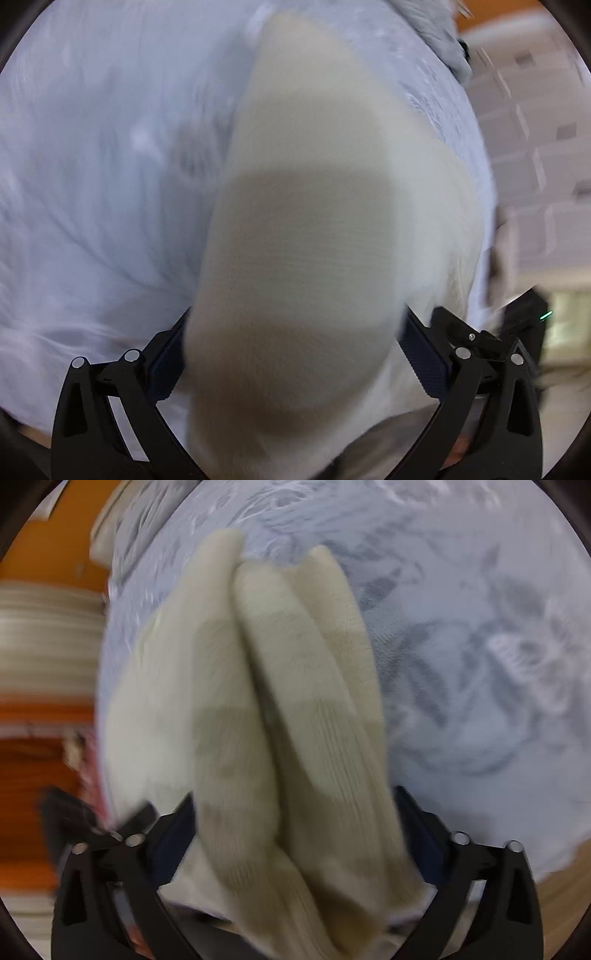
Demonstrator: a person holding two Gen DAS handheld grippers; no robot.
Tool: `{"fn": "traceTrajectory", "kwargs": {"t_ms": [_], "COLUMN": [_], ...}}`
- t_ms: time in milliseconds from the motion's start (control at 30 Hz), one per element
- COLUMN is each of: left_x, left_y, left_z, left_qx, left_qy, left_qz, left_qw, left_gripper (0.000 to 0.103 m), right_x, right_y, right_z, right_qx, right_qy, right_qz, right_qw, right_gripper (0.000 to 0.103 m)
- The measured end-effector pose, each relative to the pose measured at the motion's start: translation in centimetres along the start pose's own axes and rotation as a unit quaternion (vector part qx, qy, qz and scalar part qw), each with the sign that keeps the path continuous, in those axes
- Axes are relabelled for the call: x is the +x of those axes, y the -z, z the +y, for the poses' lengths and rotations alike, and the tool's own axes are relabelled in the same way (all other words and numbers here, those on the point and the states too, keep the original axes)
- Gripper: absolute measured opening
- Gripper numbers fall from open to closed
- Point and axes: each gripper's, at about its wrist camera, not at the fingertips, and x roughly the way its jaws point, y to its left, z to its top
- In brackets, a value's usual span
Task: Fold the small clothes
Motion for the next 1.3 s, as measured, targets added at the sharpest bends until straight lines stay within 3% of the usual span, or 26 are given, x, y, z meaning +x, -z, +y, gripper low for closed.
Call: {"fn": "traceTrajectory", "kwargs": {"t_ms": [100, 133, 167, 200, 233, 300, 500, 667, 800, 867, 967, 1033, 1133, 1200, 1267, 1300], "left_x": [0.0, -0.2, -0.5, -1.0, -1.6, -3.1, -9.3, -14.2, -19.3, -22.1, -27.7, -32.8, -39.0, -43.2, -46.1, -46.8], "left_y": [0.2, 0.3, 0.4, 0.7, 0.9, 1.6, 6.9, 11.5, 12.9, 12.9, 13.1, 13.4, 13.2, 13.5, 13.6, 13.4], "left_z": [-0.2, -0.6, -0.9, -1.3, -1.7, -2.4, -4.7, -4.3, -5.6, -6.4, -8.4, -9.4, -11.0, -11.6, -11.7, -11.7], "left_qx": [0.007, 0.015, 0.019, 0.023, 0.030, 0.043, 0.124, 0.138, 0.164, 0.176, 0.215, 0.237, 0.274, 0.299, 0.315, 0.318], "left_qy": [0.004, 0.006, -0.001, -0.005, -0.006, -0.003, -0.013, 0.023, 0.063, 0.084, 0.106, 0.126, 0.140, 0.146, 0.147, 0.145], "left_qz": [-0.002, -0.002, -0.003, -0.006, -0.008, -0.013, -0.008, -0.001, -0.052, -0.081, -0.146, -0.199, -0.272, -0.324, -0.363, -0.373], "left_qw": [1.0000, 0.9999, 0.9998, 0.9997, 0.9995, 0.9990, 0.9921, 0.9901, 0.9831, 0.9775, 0.9597, 0.9425, 0.9119, 0.8856, 0.8642, 0.8593], "left_gripper": [0.098, 0.090, 0.083, 0.079, 0.072, 0.063, 0.059, 0.056, 0.054, 0.054, 0.054, 0.054, 0.054, 0.055, 0.056, 0.057], "right_x": [0.7, 1.0, 0.5, 0.1, -1.1, -3.3, -9.0, -14.8, -20.2, -22.8, -27.1, -29.6, -33.0, -34.7, -35.1, -34.9], "right_y": [0.2, 0.3, 0.5, 0.8, 1.6, 3.1, 9.6, 15.0, 17.0, 17.8, 18.8, 19.2, 20.4, 20.7, 20.5, 20.1], "right_z": [1.7, 2.3, 2.8, 3.4, 3.9, 5.4, 7.1, 7.6, 10.9, 13.7, 18.6, 22.0, 26.7, 29.4, 30.9, 31.5], "right_qx": [-0.040, -0.048, -0.055, -0.057, -0.058, -0.067, -0.083, -0.099, -0.144, -0.177, -0.238, -0.276, -0.332, -0.361, -0.374, -0.377], "right_qy": [0.010, 0.010, 0.011, 0.015, 0.006, -0.017, -0.009, -0.017, -0.030, -0.042, -0.068, -0.093, -0.134, -0.166, -0.191, -0.200], "right_qz": [-0.010, -0.013, -0.021, -0.031, -0.046, -0.069, -0.083, -0.104, -0.151, -0.187, -0.248, -0.283, -0.334, -0.360, -0.368, -0.368], "right_qw": [0.999, 0.999, 0.998, 0.998, 0.997, 0.995, 0.993, 0.989, 0.978, 0.965, 0.937, 0.914, 0.872, 0.844, 0.830, 0.826], "right_gripper": [0.095, 0.078, 0.070, 0.054, 0.045, 0.041, 0.041, 0.041, 0.041, 0.041, 0.041, 0.041, 0.041, 0.041, 0.041, 0.042]}}
